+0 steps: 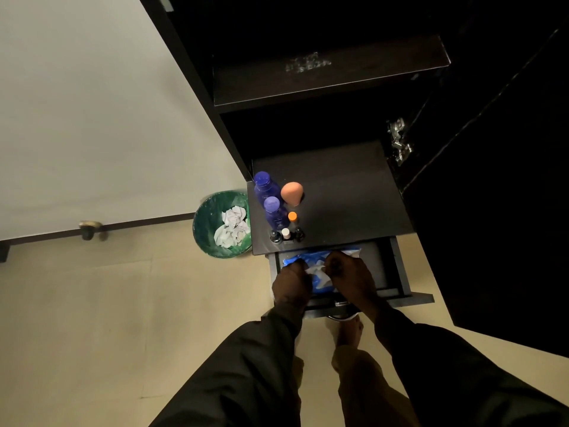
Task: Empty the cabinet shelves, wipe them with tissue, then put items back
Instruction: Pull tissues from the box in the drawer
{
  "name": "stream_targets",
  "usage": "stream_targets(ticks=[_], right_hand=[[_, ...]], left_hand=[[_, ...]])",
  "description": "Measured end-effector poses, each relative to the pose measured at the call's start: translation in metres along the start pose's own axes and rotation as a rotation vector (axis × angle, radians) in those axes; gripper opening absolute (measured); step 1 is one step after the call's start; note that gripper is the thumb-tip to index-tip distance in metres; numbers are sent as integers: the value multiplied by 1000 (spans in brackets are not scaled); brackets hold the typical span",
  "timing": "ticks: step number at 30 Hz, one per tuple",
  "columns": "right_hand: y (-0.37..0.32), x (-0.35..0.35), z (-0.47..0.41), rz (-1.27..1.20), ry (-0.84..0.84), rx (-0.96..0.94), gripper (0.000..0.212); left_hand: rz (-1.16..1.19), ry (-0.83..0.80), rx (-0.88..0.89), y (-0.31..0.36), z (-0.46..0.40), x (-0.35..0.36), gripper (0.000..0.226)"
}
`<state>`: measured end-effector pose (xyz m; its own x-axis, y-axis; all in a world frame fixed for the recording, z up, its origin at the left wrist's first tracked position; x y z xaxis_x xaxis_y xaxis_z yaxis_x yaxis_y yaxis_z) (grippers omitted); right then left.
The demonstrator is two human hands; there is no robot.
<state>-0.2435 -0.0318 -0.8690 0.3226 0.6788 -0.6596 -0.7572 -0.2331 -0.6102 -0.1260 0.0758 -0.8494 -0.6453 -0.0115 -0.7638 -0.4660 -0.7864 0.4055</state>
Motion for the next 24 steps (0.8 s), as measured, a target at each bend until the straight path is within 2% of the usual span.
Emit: stream_targets(ticks=[4, 12, 15, 24], right_hand=[[-1, -1, 0, 6, 2, -4, 10], [-10, -6, 3, 28, 120, 49, 9], [-16, -4, 4, 101, 80, 64, 18], [-22, 3, 3, 52, 18, 69, 39]], left_hand=[[37, 7, -60, -9, -2, -3, 29], [91, -6, -22, -9, -8, 1, 21], [156, -19, -13, -9, -9, 3, 20], [230, -66, 74, -5, -7, 6, 22]])
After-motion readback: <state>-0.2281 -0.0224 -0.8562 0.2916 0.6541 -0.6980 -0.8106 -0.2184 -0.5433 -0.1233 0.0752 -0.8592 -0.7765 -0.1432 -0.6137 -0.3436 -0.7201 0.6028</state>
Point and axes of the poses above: each hand's wrist, its own z-axis away from the middle knuckle, its own x-axis out of the palm, y = z × x, the point moved 9 cm from there along -z, towards the middle knuckle, and after that the axes turned 2 degrees about x, right-handed, at the moved point
